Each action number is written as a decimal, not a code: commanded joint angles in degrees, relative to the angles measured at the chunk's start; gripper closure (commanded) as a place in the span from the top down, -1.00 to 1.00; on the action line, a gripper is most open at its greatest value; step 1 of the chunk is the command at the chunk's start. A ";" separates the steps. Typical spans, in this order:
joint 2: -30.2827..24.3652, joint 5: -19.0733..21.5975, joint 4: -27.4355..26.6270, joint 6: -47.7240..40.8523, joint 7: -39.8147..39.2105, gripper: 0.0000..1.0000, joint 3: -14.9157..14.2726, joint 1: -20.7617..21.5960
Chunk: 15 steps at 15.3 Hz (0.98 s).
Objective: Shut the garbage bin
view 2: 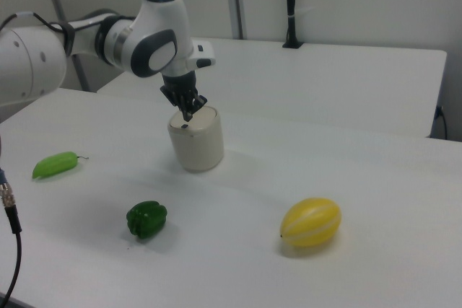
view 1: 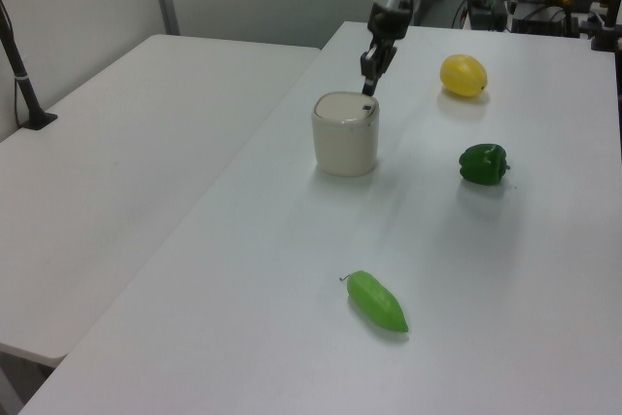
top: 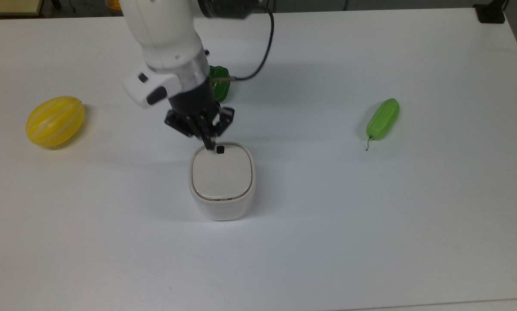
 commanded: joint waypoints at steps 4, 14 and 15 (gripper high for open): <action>-9.90 -6.76 -1.60 -21.77 -1.45 -0.50 -0.33 -2.00; -26.42 -13.02 -16.70 -25.32 -1.45 1.00 0.28 -2.53; -27.74 -13.02 -18.37 -24.97 -1.45 1.00 0.28 -2.61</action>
